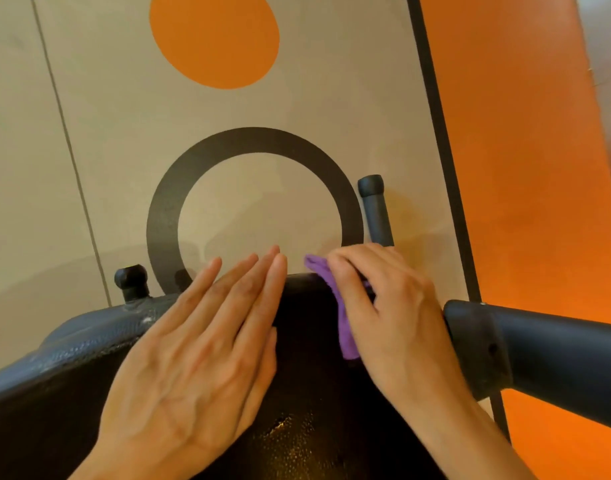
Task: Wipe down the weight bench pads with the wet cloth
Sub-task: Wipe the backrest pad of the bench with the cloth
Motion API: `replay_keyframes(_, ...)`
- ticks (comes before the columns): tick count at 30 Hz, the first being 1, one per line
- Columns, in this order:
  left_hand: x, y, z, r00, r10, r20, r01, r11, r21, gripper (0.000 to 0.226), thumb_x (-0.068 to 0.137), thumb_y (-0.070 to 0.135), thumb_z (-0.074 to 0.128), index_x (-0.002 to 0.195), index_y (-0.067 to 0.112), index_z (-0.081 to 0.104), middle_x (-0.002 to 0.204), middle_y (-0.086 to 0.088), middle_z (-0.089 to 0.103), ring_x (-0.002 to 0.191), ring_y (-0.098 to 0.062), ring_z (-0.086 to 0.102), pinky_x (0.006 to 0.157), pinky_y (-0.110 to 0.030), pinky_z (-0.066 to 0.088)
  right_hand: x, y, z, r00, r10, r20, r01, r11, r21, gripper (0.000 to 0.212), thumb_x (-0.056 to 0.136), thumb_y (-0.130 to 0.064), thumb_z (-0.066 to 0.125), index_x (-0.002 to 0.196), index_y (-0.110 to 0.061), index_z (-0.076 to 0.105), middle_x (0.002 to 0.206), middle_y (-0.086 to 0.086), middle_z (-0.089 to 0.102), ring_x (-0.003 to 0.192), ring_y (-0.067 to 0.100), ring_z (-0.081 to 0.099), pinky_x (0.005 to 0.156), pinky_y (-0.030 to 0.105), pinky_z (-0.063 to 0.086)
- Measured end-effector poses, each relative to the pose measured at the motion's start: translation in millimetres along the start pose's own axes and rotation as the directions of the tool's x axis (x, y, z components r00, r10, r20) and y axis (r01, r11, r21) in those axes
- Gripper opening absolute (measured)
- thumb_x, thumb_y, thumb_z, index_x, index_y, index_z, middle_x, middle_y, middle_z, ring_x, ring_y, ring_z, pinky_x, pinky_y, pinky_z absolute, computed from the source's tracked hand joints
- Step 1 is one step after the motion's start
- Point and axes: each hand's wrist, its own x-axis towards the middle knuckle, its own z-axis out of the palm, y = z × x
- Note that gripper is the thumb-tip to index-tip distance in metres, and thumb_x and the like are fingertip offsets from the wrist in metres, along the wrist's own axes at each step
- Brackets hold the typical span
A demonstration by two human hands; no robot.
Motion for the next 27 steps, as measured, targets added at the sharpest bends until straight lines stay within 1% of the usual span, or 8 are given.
replay_keyframes(3,-3.3,-6.8,-3.3,0.991,0.041,0.129,-0.048,0.998,0.047,0.059,0.095,0.031,0.034,0.146,0.0,0.039,0.15,-0.021,0.039,0.135,-0.034,0.041,0.118,-0.04,0.013,-1.5,22.4,-8.0,0.985,0.166,-0.045,-0.163,0.984,0.07,0.024,0.096,-0.037,0.04,0.088,-0.031,0.062,0.083,-0.018,0.059,0.087,0.002,0.054,0.073,0.012,0.042)
replay_keyframes(8,-2.9,-4.0,-2.3,0.988,0.026,0.153,-0.037,0.997,0.072,0.06,0.094,0.031,0.036,0.145,0.0,0.04,0.151,-0.02,0.037,0.136,-0.034,0.039,0.119,-0.04,0.013,0.9,-10.6,13.0,0.997,-0.061,0.036,0.063,0.996,-0.07,0.028,0.1,-0.032,0.034,0.093,-0.029,0.06,0.088,-0.018,0.058,0.087,0.002,0.05,0.078,0.016,0.041)
replay_keyframes(13,-2.0,-4.2,-5.1,0.988,0.025,0.152,-0.038,0.996,0.083,0.059,0.094,0.03,0.035,0.144,-0.001,0.041,0.15,-0.02,0.039,0.135,-0.035,0.041,0.119,-0.04,0.013,1.9,23.7,-5.3,0.975,0.219,-0.047,-0.218,0.976,0.028,0.025,0.098,-0.033,0.038,0.082,-0.032,0.056,0.08,-0.018,0.055,0.085,0.002,0.052,0.077,0.022,0.045)
replay_keyframes(18,-2.8,-3.9,-4.6,0.987,0.021,0.161,-0.039,0.993,0.111,0.059,0.094,0.03,0.036,0.145,0.0,0.04,0.15,-0.02,0.037,0.137,-0.033,0.038,0.119,-0.04,0.014,-5.6,-21.5,16.7,0.996,-0.074,0.05,0.076,0.996,-0.038,0.028,0.1,-0.036,0.031,0.099,-0.033,0.058,0.094,-0.019,0.058,0.093,0.0,0.05,0.085,0.015,0.04)
replay_keyframes(20,-2.3,-4.0,-5.0,0.987,0.02,0.158,-0.038,0.993,0.113,0.06,0.094,0.031,0.035,0.145,-0.001,0.04,0.15,-0.021,0.037,0.136,-0.034,0.038,0.119,-0.039,0.013,-8.7,13.4,-1.5,0.997,0.074,-0.028,-0.075,0.997,-0.012,0.024,0.099,-0.036,0.032,0.101,-0.038,0.056,0.09,-0.023,0.055,0.094,0.0,0.052,0.082,0.008,0.038)
replay_keyframes(23,-2.8,-5.8,-3.5,0.987,0.026,0.157,-0.045,0.992,0.117,0.06,0.096,0.031,0.034,0.147,0.0,0.037,0.152,-0.02,0.035,0.138,-0.033,0.037,0.12,-0.039,0.013,-18.4,38.7,-15.3,0.913,0.383,-0.142,-0.373,0.923,0.091,0.018,0.099,-0.031,0.038,0.097,-0.038,0.055,0.086,-0.025,0.05,0.096,0.003,0.054,0.077,0.009,0.037)
replay_keyframes(24,-3.3,-5.9,-2.6,0.988,0.03,0.155,-0.048,0.992,0.117,0.06,0.096,0.031,0.034,0.147,-0.001,0.036,0.152,-0.02,0.035,0.139,-0.032,0.036,0.12,-0.04,0.013,-18.3,30.8,-9.1,0.922,0.362,-0.14,-0.354,0.932,0.074,0.018,0.1,-0.031,0.037,0.097,-0.04,0.053,0.088,-0.027,0.049,0.096,0.0,0.051,0.081,0.013,0.037)
replay_keyframes(27,-5.0,-3.6,-2.9,0.99,0.026,0.142,-0.041,0.994,0.104,0.059,0.097,0.031,0.034,0.147,0.0,0.036,0.152,-0.02,0.035,0.14,-0.031,0.036,0.121,-0.04,0.014,-14.9,-5.8,15.2,0.987,0.057,-0.151,-0.058,0.998,-0.001,0.019,0.1,-0.028,0.041,0.101,-0.033,0.059,0.094,-0.025,0.054,0.097,-0.004,0.048,0.086,0.013,0.038)
